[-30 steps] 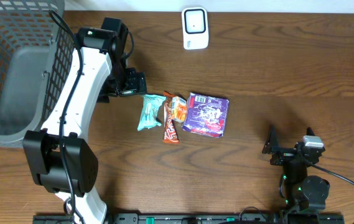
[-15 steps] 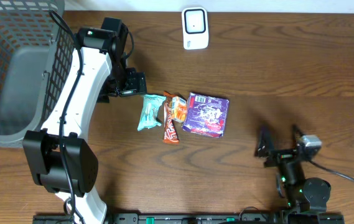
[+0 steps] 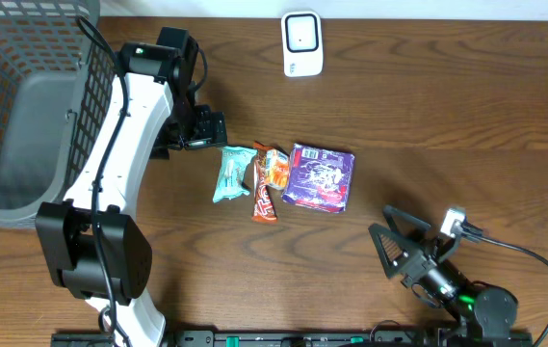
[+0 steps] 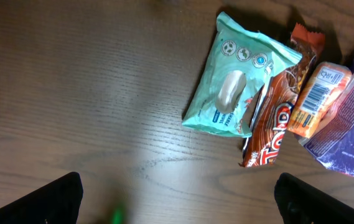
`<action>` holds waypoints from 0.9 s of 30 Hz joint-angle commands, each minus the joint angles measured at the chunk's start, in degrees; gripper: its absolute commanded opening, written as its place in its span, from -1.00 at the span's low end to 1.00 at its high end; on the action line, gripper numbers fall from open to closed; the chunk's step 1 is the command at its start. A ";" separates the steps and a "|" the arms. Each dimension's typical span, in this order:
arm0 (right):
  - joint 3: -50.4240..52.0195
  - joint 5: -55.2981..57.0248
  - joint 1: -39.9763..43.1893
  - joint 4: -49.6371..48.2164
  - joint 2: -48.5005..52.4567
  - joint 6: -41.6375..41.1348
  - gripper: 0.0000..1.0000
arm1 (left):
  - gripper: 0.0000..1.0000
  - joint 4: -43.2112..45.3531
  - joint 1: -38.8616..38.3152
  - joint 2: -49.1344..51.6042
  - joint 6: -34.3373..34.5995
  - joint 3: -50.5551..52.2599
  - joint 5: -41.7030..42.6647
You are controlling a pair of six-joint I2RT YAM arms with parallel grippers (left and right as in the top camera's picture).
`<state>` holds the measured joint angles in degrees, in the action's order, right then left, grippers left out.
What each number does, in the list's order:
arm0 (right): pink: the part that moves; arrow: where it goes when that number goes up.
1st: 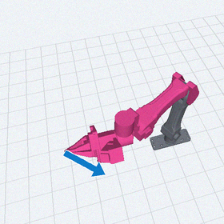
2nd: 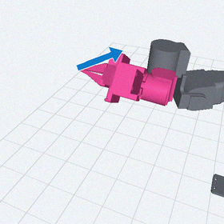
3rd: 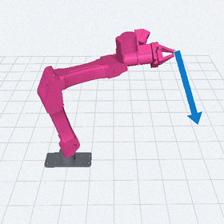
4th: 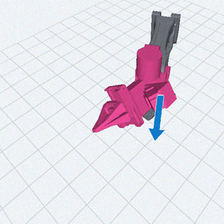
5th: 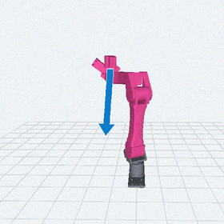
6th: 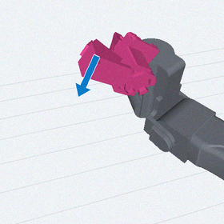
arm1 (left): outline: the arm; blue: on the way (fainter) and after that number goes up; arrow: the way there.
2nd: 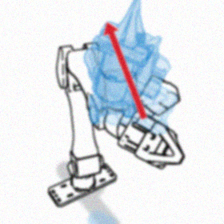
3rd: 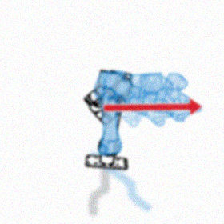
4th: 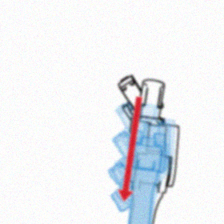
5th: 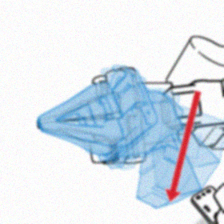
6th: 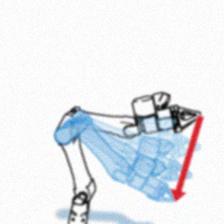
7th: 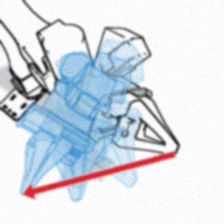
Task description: Scan the item barcode
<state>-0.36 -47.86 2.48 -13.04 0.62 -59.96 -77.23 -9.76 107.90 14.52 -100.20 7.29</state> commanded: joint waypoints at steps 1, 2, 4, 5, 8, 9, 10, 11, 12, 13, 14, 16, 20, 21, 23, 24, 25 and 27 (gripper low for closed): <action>0.00 -3.52 -0.33 -6.10 -0.31 -6.97 0.99 | 0.95 -0.31 0.22 -0.44 -0.57 0.07 -0.72; -0.07 -3.52 -0.33 -7.63 -0.31 -7.67 0.98 | 0.96 -0.31 0.22 -0.44 -0.55 0.07 -0.72; -0.87 -3.52 -0.33 -10.12 -0.31 -8.15 0.98 | 0.96 -0.31 0.22 -0.44 -0.57 0.07 -0.72; -1.38 -3.50 -0.33 -10.10 -0.31 -8.13 0.99 | 0.96 -0.31 0.22 -0.44 -0.57 0.07 -0.72; -3.26 -1.51 -0.33 -10.05 -0.24 -5.92 0.99 | 0.96 -0.31 0.22 -0.44 -0.55 0.07 -0.72; -4.17 0.72 -0.31 -9.81 -0.13 -4.70 0.99 | 0.96 -0.31 0.22 -0.44 -0.57 0.07 -0.72; -4.98 1.38 -0.28 -9.42 0.02 -3.76 0.98 | 0.96 -0.31 0.22 -0.44 -0.55 0.07 -0.72; -6.25 2.10 -0.24 -8.63 0.33 -2.38 0.98 | 0.95 -0.28 0.22 -0.44 -0.57 0.07 -0.72; -7.80 2.58 -0.22 -7.39 0.74 -0.66 0.99 | 0.96 -0.31 0.22 -0.44 -0.57 0.07 -0.72; -9.64 2.78 -0.22 -5.64 1.36 1.75 0.99 | 0.96 -0.28 0.22 -0.44 -0.57 0.07 -0.72; -11.76 2.86 -0.22 -3.41 2.21 4.92 0.98 | 0.96 -0.31 0.22 -0.44 -0.55 0.07 -0.72; -16.61 3.58 -0.22 3.32 4.55 13.53 0.99 | 0.96 -0.31 0.22 -0.44 -0.57 0.07 -0.72; -28.68 10.40 -0.22 23.12 11.56 29.59 0.99 | 0.96 -0.31 0.22 -0.44 -0.55 0.07 -0.72; -31.91 12.76 -0.22 27.89 13.70 33.05 0.98 | 0.96 -0.31 0.22 -0.44 -0.57 0.07 -0.72; -38.23 17.77 -0.22 36.54 18.27 38.32 0.99 | 0.96 -0.31 0.22 -0.44 -0.57 0.07 -0.72; -41.35 20.37 -0.22 40.65 20.70 40.11 0.98 | 0.96 -0.31 0.22 -0.44 -0.55 0.07 -0.72; -44.35 22.77 -0.22 44.52 23.23 41.53 0.99 | 0.95 -0.31 0.22 -0.44 -0.55 0.07 -0.72; -50.16 26.14 -0.22 51.65 28.61 44.11 0.98 | 0.96 -0.31 0.22 -0.44 -0.55 0.07 -0.72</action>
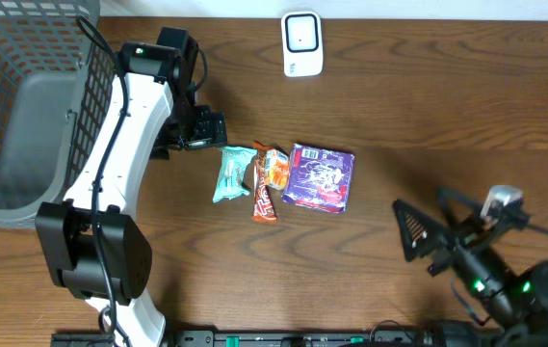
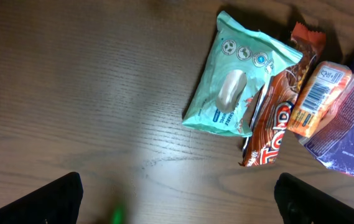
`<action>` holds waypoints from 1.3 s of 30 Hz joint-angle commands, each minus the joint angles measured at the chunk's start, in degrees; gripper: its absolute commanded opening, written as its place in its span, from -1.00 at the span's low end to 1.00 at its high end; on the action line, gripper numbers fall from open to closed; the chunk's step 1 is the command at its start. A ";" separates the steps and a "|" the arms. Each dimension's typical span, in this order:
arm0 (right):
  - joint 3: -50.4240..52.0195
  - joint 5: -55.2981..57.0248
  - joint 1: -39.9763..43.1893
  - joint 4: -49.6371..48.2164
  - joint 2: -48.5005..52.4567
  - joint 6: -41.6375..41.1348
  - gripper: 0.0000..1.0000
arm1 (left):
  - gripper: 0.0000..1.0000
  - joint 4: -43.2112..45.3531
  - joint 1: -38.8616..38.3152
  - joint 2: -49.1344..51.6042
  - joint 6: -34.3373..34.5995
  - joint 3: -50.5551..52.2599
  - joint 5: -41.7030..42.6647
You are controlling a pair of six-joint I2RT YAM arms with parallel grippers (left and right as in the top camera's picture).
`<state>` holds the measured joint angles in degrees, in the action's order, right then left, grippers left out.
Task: Scan the item barcode
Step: 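Reach the right gripper toward the purple box on the table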
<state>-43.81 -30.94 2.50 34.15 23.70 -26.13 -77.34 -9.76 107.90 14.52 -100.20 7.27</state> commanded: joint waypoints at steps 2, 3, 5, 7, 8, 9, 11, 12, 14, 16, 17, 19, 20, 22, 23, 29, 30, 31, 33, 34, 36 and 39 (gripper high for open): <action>-11.10 10.45 -0.24 9.94 10.10 12.15 0.98 | 0.96 -0.20 0.22 -0.44 -0.55 0.07 -0.70; -13.29 10.75 -0.24 12.87 12.63 12.98 0.98 | 0.96 -0.20 0.22 -0.44 -0.57 0.07 -0.70; -17.09 10.93 -0.24 18.45 17.77 14.16 0.99 | 0.95 -0.20 0.22 -0.44 -0.57 0.07 -0.70; -20.02 10.86 -0.24 23.43 22.91 15.63 0.99 | 0.96 -0.20 0.22 -0.44 -0.57 0.07 -0.70; -21.07 10.86 -0.26 25.51 25.33 16.02 0.99 | 0.96 -0.20 0.22 -0.44 -0.57 0.07 -0.70; -21.86 10.86 -0.26 27.30 27.67 16.00 0.98 | 0.95 -0.20 0.22 -0.44 -0.55 0.07 -0.70; -22.45 10.32 -0.26 28.63 31.56 15.89 0.99 | 0.96 -0.20 0.22 -0.44 -0.57 0.07 -0.70; -22.45 9.44 -0.26 28.63 33.42 15.89 0.99 | 0.96 -0.20 0.22 -0.44 -0.57 0.07 -0.70; -22.45 7.32 -0.26 28.55 36.61 15.10 0.99 | 0.96 -0.20 0.22 -0.44 -0.57 0.07 -0.70; -22.45 5.25 -0.26 28.17 39.30 13.27 0.99 | 0.96 -0.20 0.22 -0.44 -0.57 0.07 -0.70; -22.45 4.44 -0.26 27.80 40.63 12.48 0.99 | 0.96 -0.20 0.22 -0.44 -0.57 0.07 -0.70; -22.45 3.78 -0.26 27.06 43.06 12.35 0.99 | 0.96 -0.20 0.22 -0.44 -0.57 0.07 -0.70; -22.45 3.78 -0.26 26.93 43.93 12.35 0.98 | 0.95 -0.20 0.22 -0.44 -0.55 0.07 -0.70; -22.45 3.82 -0.24 26.77 46.10 12.39 0.98 | 0.96 -0.20 0.22 -0.44 -0.57 0.07 -0.70; -22.45 3.82 -0.24 26.51 46.99 12.41 0.98 | 0.96 -0.20 0.22 -0.44 -0.57 0.07 -0.70; -22.45 3.78 -0.24 25.88 51.04 11.98 0.98 | 0.96 -0.20 0.22 -0.44 -0.55 0.07 -0.70; -22.45 3.85 -0.26 25.86 51.34 12.04 0.99 | 0.96 -0.20 0.22 -0.44 -0.57 0.07 -0.70; -22.38 4.07 -0.33 25.77 51.76 12.04 0.99 | 0.96 -0.20 0.22 -0.44 -0.55 0.07 -0.70; -22.10 4.00 -0.50 25.00 52.46 12.00 0.99 | 0.96 -0.20 0.22 -0.44 -0.57 0.07 -0.70; -21.94 4.02 -0.70 24.70 52.78 12.00 0.98 | 0.96 -0.20 0.22 -0.44 -0.57 0.07 -0.70; -21.79 4.04 -1.14 24.52 53.59 12.00 0.99 | 0.95 -0.20 0.22 -0.44 -0.55 0.07 -0.70; -21.62 4.02 -2.23 24.59 54.93 12.02 0.98 | 0.96 -0.17 0.22 -0.44 -0.55 0.07 -0.70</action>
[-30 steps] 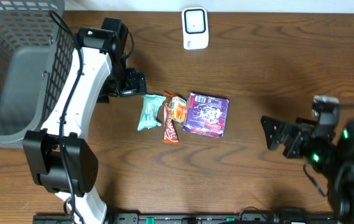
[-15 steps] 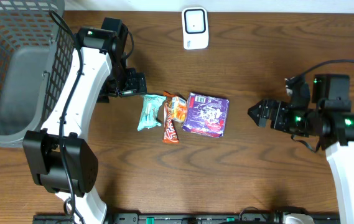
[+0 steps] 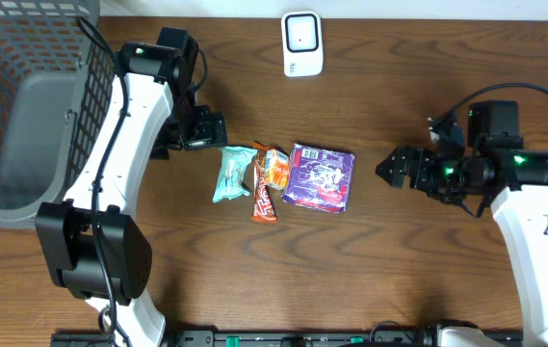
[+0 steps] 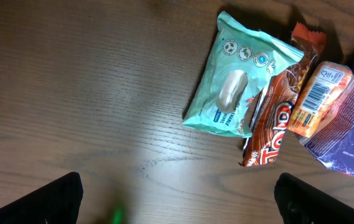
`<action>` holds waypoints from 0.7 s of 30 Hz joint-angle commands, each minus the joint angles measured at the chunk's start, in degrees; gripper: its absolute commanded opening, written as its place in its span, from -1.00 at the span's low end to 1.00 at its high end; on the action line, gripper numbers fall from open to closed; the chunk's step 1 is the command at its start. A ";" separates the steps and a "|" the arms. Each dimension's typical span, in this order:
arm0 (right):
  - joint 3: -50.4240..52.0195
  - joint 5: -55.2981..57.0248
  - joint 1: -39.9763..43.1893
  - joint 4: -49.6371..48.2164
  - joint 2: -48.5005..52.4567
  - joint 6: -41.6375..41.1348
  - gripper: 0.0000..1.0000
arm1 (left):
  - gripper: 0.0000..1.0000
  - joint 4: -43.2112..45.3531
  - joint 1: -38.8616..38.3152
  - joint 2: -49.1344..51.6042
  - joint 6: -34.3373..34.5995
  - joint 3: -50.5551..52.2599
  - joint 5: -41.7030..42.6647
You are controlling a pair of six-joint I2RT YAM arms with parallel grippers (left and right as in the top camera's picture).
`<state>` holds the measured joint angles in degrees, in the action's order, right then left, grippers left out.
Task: Scan the item barcode
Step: 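Reach the right gripper toward the purple box on the table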
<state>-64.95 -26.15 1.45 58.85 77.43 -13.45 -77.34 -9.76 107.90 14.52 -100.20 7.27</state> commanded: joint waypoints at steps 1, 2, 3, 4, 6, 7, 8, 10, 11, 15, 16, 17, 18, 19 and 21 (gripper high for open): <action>-0.39 -0.76 -1.70 -0.15 1.70 -0.68 0.99 | 0.95 -0.20 0.22 -0.44 -0.57 0.07 -0.70; -0.35 -0.76 -2.21 -0.20 2.19 -0.68 0.98 | 0.96 -0.20 0.22 -0.44 -0.55 0.07 -0.70; -0.31 -0.76 -2.67 -0.39 2.56 -0.70 0.98 | 0.96 -0.20 0.22 -0.44 -0.55 0.07 -0.70; -0.17 -0.76 -3.34 -0.92 3.02 -0.70 0.99 | 0.96 -0.20 0.22 -0.44 -0.57 0.07 -0.70; 0.13 -0.74 -4.61 -2.01 3.74 -0.70 0.99 | 0.96 -0.20 0.22 -0.44 -0.57 0.07 -0.70; 0.22 -0.76 -5.27 -2.51 4.15 -0.76 0.99 | 0.96 -0.20 0.22 -0.44 -0.55 0.07 -0.70; 0.24 -0.74 -5.77 -2.86 4.55 -1.16 0.99 | 0.96 -0.20 0.22 -0.44 -0.57 0.07 -0.70; 0.24 -0.74 -6.75 -4.04 5.60 -2.21 0.99 | 0.96 -0.20 0.22 -0.44 -0.57 0.07 -0.70; 0.24 -0.72 -7.23 -4.72 6.25 -2.84 0.99 | 0.96 -0.20 0.22 -0.44 -0.57 0.07 -0.70; 0.24 -0.72 -8.31 -6.73 8.46 -3.78 0.99 | 0.96 -0.20 0.22 -0.44 -0.57 0.07 -0.70; 0.24 -0.74 -8.52 -7.17 9.14 -4.17 0.98 | 0.96 -0.20 0.22 -0.44 -0.55 0.07 -0.70; 0.24 -0.74 -8.81 -7.63 9.99 -4.94 0.98 | 0.96 -0.20 0.22 -0.44 -0.57 0.07 -0.70; 0.24 -0.74 -9.01 -7.89 10.45 -5.38 0.99 | 0.96 -0.20 0.22 -0.44 -0.57 0.07 -0.70; 0.24 -0.79 -9.29 -8.22 11.21 -6.08 0.98 | 0.96 -0.20 0.22 -0.44 -0.57 0.07 -0.72; 0.24 -0.94 -9.99 -8.70 12.66 -6.45 0.98 | 0.96 -0.20 0.22 -0.44 -0.57 0.07 -0.70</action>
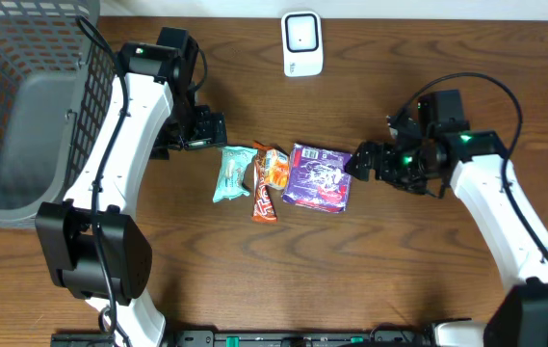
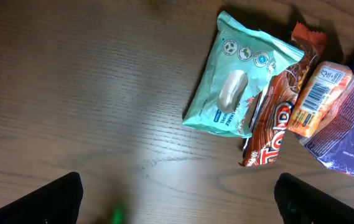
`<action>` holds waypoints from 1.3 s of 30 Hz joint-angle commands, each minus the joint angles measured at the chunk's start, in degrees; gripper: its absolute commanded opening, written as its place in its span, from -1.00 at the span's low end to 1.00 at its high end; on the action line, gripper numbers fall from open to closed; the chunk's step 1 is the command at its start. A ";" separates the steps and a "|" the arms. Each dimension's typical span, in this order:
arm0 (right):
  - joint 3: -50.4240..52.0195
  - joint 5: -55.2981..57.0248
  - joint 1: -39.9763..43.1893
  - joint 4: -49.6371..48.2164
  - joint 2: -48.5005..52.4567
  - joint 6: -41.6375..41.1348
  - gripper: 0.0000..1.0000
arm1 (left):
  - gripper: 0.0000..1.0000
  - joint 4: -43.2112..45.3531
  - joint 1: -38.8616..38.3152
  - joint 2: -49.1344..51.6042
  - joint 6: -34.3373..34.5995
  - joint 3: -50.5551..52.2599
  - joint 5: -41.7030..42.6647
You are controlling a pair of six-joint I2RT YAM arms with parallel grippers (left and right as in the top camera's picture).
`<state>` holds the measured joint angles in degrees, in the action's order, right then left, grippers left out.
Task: Scan the item barcode
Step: 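Reach the right gripper toward the purple box on the table, then grasp the purple box with the right gripper and lift it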
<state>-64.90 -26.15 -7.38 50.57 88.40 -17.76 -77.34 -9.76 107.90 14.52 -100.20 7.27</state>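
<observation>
Four snack packets lie in a row mid-table: a teal packet [image 1: 232, 173] [image 2: 236, 78], a brown bar [image 1: 265, 200] [image 2: 270, 130], an orange packet [image 1: 275, 168] [image 2: 318, 99] with its barcode facing up, and a purple packet [image 1: 320, 176] [image 2: 351, 134]. The white scanner [image 1: 302, 43] stands at the far edge. My left gripper [image 1: 201, 128] [image 2: 177, 202] hangs open just left of the teal packet, holding nothing. My right gripper [image 1: 358, 162] is at the purple packet's right edge; its jaws look parted and hold nothing.
A grey wire basket [image 1: 23, 106] fills the far left corner, beside the left arm. Bare wooden table [image 1: 351, 270] stretches in front of the packets and to the right.
My right gripper has moved left, from a gap to the right of the purple packet to its right edge. The left gripper and the packets have not moved.
My right arm first sat folded at the near right corner, and was still near that corner a moment later. Then it was out over the table right of the purple packet, and now reaches its edge. The left gripper stayed open beside the teal packet throughout.
</observation>
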 commanded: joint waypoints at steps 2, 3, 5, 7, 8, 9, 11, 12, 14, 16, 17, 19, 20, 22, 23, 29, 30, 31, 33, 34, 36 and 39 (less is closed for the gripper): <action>0.20 -1.14 -2.05 -1.18 3.15 -1.77 0.99 | 0.95 -0.20 0.22 -0.44 -0.55 0.07 -0.70; 0.20 -1.11 -2.47 -1.60 3.93 -1.68 0.98 | 0.96 -0.20 0.22 -0.44 -0.57 0.07 -0.70; 0.20 -1.11 -3.21 -2.25 5.42 -1.70 0.91 | 0.96 -0.20 0.22 -0.44 -0.55 0.07 -0.70; 0.20 -0.98 -4.04 -3.13 7.30 -1.70 0.83 | 0.96 -0.20 0.22 -0.44 -0.57 0.07 -0.70; 0.20 -1.01 -4.44 -3.72 8.44 -1.70 0.78 | 0.96 -0.20 0.22 -0.44 -0.57 0.07 -0.70; 0.20 -0.98 -4.76 -4.20 9.29 -1.68 0.75 | 0.95 -0.20 0.22 -0.44 -0.55 0.07 -0.70; 0.20 -1.03 -5.22 -5.20 11.30 -1.46 0.72 | 0.96 -0.20 0.22 -0.44 -0.55 0.07 -0.70; 0.20 -1.03 -5.35 -5.60 12.22 -1.49 0.72 | 0.96 -0.20 0.22 -0.44 -0.57 0.07 -0.70; 0.20 -1.14 -5.38 -6.08 13.90 -1.49 0.64 | 0.96 -0.20 0.22 -0.44 -0.57 0.07 -0.70; 0.20 -1.22 -5.38 -6.27 15.37 -1.49 0.50 | 0.95 -0.20 0.22 -0.44 -0.55 0.07 -0.70; 0.20 -1.53 -5.38 -6.40 15.89 -1.51 0.49 | 0.95 -0.20 0.22 -0.44 -0.57 0.07 -0.70; 0.20 -2.27 -5.40 -6.95 16.65 -1.49 0.50 | 0.96 -0.20 0.22 -0.44 -0.57 0.07 -0.70; 0.20 -2.51 -5.42 -7.26 16.74 -1.46 0.51 | 0.95 -0.20 0.22 -0.44 -0.57 0.07 -0.70; 0.20 -2.51 -5.42 -7.91 16.74 -1.42 0.54 | 0.96 -0.20 0.22 -0.44 -0.55 0.07 -0.70; 0.20 -2.58 -5.42 -8.17 16.74 -1.38 0.53 | 0.96 -0.20 0.22 -0.44 -0.57 0.07 -0.70; 0.22 -3.13 -5.49 -8.35 16.74 -1.27 -0.02 | 0.96 -0.20 0.22 -0.44 -0.57 0.07 -0.70; 0.39 -3.10 -5.60 -8.35 16.74 -1.27 -0.02 | 0.96 -0.20 0.22 -0.44 -0.57 0.07 -0.70; 0.81 -3.08 -5.77 -8.57 16.74 -1.27 0.01 | 0.96 -0.20 0.22 -0.44 -0.55 0.07 -0.70; 2.05 -2.99 -6.38 -9.66 16.74 -1.29 0.06 | 0.96 -0.20 0.22 -0.44 -0.57 0.07 -0.70; 2.95 -2.89 -6.75 -10.75 16.74 -1.29 0.07 | 0.96 -0.20 0.22 -0.44 -0.57 0.07 -0.70; 5.01 -2.89 -7.48 -13.20 16.74 -1.29 0.06 | 0.95 -0.20 0.22 -0.44 -0.55 0.07 -0.70; 6.93 -2.89 -8.02 -14.84 16.74 -1.29 -0.41 | 0.96 -0.20 0.22 -0.44 -0.57 0.07 -0.70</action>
<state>-60.14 -28.95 -14.28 35.81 105.03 -18.96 -77.34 -9.76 107.90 14.52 -100.20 7.29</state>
